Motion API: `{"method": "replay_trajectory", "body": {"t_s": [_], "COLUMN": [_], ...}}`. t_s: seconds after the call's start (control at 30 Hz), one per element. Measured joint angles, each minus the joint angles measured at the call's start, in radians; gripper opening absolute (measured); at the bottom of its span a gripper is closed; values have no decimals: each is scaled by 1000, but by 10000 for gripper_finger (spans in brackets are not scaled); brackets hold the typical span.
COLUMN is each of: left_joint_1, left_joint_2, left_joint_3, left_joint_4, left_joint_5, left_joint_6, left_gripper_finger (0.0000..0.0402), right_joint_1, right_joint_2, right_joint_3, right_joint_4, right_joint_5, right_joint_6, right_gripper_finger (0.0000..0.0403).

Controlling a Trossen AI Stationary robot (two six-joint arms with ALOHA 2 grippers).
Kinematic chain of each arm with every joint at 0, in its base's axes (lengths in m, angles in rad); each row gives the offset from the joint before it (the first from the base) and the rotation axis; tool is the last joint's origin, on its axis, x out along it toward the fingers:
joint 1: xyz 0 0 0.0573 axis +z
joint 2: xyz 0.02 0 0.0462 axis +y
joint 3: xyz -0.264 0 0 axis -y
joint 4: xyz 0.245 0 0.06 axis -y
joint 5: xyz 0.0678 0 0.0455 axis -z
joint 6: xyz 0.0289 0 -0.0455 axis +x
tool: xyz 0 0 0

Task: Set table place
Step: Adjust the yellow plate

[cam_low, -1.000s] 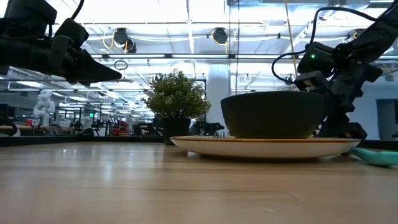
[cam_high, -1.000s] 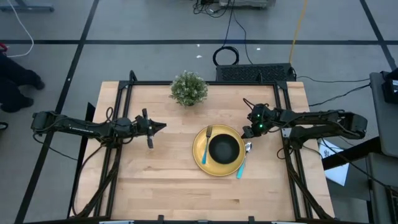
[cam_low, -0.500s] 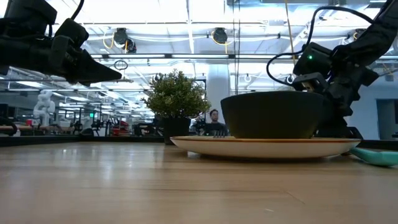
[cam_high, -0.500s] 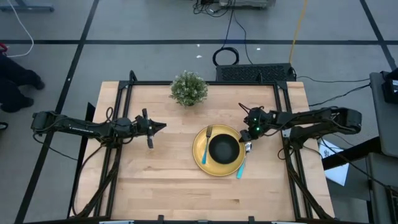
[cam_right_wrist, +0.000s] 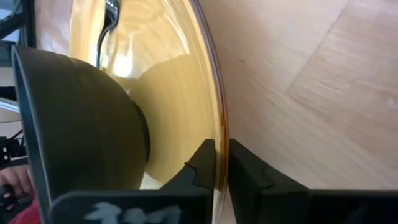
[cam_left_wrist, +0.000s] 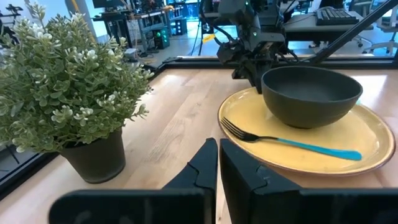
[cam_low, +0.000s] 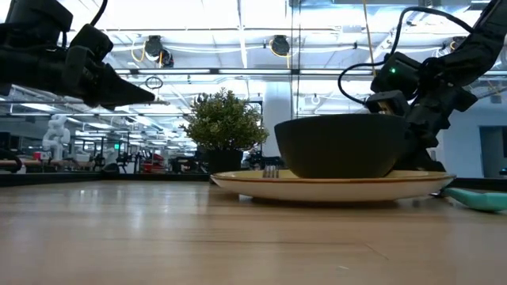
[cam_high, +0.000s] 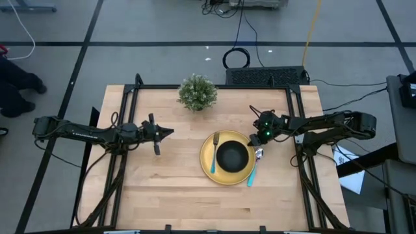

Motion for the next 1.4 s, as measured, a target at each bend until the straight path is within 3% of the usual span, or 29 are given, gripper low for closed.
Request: {"method": "replay_trajectory", "body": {"t_s": [0.5,0.83,1.4], "left_joint_1": [0,0,0], "left_joint_2": [0,0,0], "left_joint_3": [0,0,0], "left_joint_4": [-16,-15,-39], "left_joint_5": [0,0,0], "left_joint_6": [6,5,7], "left_gripper_finger": [24,24,24], "right_joint_1": [-1,-1,0], "right_joint_2": [7,145,291], "right_joint_3": [0,6,156], "right_joint_4": [18,206,197], "right_joint_5": [36,21,-14], "right_joint_6": [-5,16,-57], "right_gripper_finger": [13,10,10]}}
